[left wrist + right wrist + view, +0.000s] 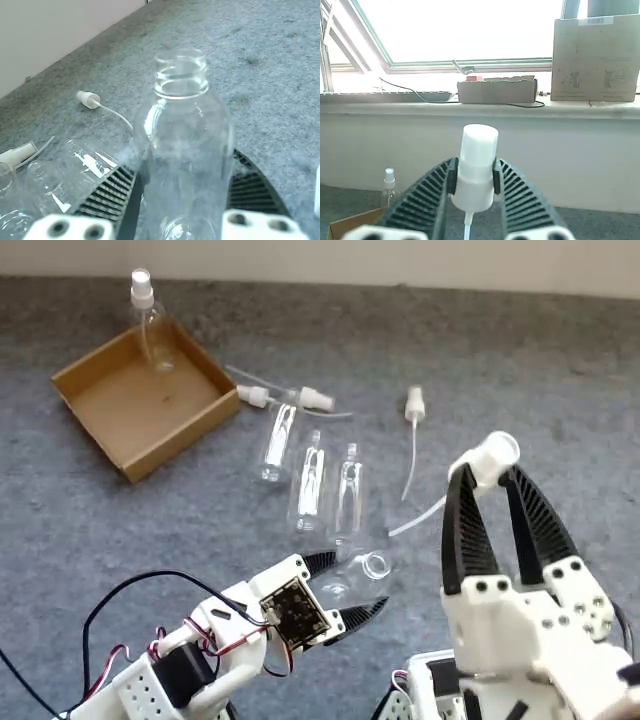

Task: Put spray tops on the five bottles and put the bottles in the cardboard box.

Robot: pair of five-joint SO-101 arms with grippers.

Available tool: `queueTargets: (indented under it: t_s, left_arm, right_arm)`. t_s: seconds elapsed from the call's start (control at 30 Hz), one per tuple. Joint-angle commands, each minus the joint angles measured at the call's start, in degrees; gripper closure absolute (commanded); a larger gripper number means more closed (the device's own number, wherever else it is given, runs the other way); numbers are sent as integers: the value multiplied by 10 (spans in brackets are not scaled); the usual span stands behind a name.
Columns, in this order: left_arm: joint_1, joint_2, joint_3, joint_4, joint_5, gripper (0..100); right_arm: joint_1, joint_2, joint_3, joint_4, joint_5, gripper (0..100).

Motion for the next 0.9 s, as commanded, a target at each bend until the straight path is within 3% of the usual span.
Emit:
queueTargets:
  t_s: [0.0,0.23,0.4,0.87]
  left_arm:
    - [5,-5,12,9,-6,899]
    - [5,-5,12,10,-6,899]
    - [5,-5,12,10,-6,899]
    - [5,-5,12,10,-7,899]
  right_arm:
    - [-73,-30,2,13,-3,993]
    - [-96,-86,58,20,5,993]
    - [-96,-116,102,20,79,993]
    - [-96,-145,105,2,82,993]
